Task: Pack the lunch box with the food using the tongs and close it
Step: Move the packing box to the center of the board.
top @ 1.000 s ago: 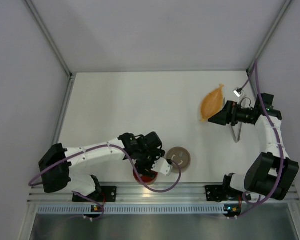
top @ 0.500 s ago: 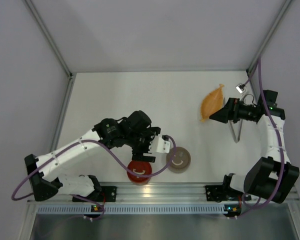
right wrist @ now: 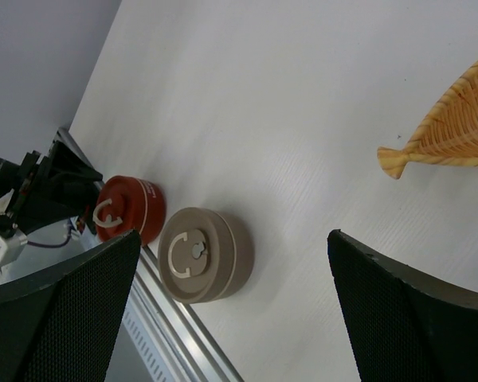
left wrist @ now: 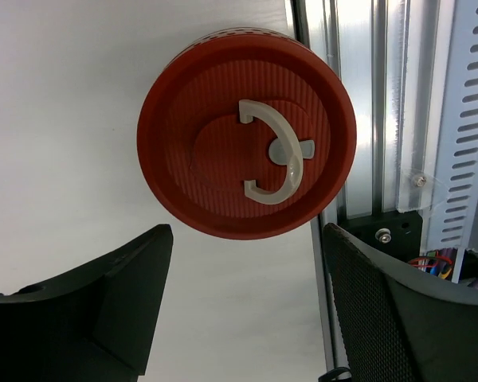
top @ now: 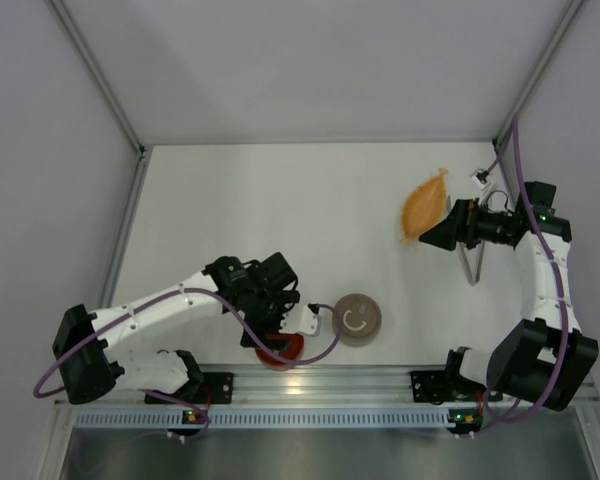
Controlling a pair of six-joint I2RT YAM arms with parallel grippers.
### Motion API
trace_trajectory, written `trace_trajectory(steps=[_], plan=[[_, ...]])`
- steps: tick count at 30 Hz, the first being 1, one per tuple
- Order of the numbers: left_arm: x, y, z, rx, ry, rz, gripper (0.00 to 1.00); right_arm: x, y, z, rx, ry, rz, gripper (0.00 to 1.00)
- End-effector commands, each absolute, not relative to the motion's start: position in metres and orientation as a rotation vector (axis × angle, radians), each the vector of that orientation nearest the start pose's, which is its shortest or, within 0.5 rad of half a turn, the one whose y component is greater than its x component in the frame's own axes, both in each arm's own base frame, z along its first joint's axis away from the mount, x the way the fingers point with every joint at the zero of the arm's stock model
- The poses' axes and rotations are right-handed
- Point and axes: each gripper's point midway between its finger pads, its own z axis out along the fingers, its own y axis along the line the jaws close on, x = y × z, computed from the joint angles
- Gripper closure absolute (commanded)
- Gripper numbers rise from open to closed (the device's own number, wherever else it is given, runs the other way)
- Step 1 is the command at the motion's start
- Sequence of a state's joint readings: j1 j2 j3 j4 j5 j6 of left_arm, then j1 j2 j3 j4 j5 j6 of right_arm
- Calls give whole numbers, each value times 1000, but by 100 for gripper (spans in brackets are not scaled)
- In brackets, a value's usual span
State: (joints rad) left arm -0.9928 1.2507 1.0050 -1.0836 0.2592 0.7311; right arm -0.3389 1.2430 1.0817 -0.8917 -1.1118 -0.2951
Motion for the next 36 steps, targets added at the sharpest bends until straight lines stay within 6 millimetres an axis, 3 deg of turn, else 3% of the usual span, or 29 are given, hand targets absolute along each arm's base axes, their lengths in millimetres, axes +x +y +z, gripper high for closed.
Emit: trace_trajectory(steps=[1,10,17,26,36], plan=[[107,-200,115,-2608,-2151,480,18,272,59,232,-326,2094,1028,1],[108,-216,93,-2580,-2252,488,20,274,58,225,-308,2108,1035,1],[141,-229,98,-2621,-2440,339,21,274,59,221,-302,2114,1047,1],[165,-233,95,-2628,-2521,186,25,273,59,221,-314,2111,1046,1],[163,-229,80,-2589,-2487,186,25,271,60,220,-317,2111,1058,1]])
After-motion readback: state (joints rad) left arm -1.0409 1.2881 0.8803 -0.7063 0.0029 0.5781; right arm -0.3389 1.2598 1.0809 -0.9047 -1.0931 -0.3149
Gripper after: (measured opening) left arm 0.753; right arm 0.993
